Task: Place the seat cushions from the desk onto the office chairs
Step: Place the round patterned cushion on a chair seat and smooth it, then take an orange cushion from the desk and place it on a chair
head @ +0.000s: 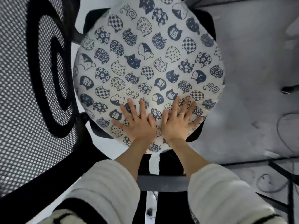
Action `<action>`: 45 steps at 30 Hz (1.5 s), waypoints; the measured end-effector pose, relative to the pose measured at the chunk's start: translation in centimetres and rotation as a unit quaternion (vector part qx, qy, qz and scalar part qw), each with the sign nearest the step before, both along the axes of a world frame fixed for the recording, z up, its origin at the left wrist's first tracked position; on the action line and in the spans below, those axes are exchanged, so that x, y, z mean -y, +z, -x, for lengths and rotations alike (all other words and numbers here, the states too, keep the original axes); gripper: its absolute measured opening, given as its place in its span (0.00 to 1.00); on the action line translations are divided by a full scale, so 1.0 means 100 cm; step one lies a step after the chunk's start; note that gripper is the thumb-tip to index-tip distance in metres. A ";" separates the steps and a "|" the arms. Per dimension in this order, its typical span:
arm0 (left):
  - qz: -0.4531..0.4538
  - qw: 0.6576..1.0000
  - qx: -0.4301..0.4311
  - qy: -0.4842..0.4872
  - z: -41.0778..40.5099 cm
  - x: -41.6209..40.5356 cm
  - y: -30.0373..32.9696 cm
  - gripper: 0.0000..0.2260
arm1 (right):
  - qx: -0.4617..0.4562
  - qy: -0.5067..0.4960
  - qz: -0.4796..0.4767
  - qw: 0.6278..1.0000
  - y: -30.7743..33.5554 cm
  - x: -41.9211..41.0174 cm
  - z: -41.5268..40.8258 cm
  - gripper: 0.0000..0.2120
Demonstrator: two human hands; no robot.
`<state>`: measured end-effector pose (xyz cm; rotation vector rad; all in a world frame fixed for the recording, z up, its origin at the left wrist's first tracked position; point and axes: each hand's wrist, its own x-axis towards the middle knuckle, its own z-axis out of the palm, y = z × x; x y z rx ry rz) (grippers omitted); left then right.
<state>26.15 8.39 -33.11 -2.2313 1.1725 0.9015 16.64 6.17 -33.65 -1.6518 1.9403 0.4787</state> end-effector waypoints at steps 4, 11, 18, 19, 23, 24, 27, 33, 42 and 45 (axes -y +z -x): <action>-0.042 0.996 -0.069 -0.044 -0.022 0.010 0.040 0.26 | 0.018 0.040 -0.086 0.995 0.038 0.023 0.012 0.28; -0.013 0.953 -0.296 -0.060 -0.032 0.047 0.144 0.10 | 0.201 -0.132 -0.141 0.960 0.161 0.039 0.036 0.22; 0.070 0.922 -0.336 -0.179 0.001 0.065 0.208 0.09 | 0.249 -0.243 -0.054 0.936 0.258 0.017 0.088 0.18; 0.074 0.919 -0.339 -0.188 0.009 0.067 0.216 0.11 | 0.254 -0.265 -0.024 0.930 0.268 0.010 0.101 0.18; 0.121 0.897 -0.358 -0.227 0.059 0.075 0.255 0.15 | 0.303 -0.343 0.087 0.885 0.297 -0.020 0.162 0.15; 0.143 0.891 -0.366 -0.229 0.075 0.078 0.265 0.15 | 0.306 -0.357 0.107 0.876 0.303 -0.026 0.178 0.14; 0.228 0.865 -0.372 -0.246 0.124 0.091 0.282 0.15 | 0.300 -0.381 0.174 0.857 0.317 -0.036 0.229 0.14; 0.312 0.847 -0.339 -0.265 0.234 0.105 0.294 0.18 | 0.272 -0.427 0.276 0.817 0.325 -0.052 0.333 0.14; 0.227 0.934 -0.174 -0.214 0.307 0.120 0.287 0.29 | 0.111 -0.528 0.244 0.806 0.305 -0.057 0.458 0.23; 0.188 0.942 -0.195 -0.199 0.312 0.143 0.285 0.29 | 0.117 -0.557 0.225 0.791 0.300 -0.058 0.468 0.25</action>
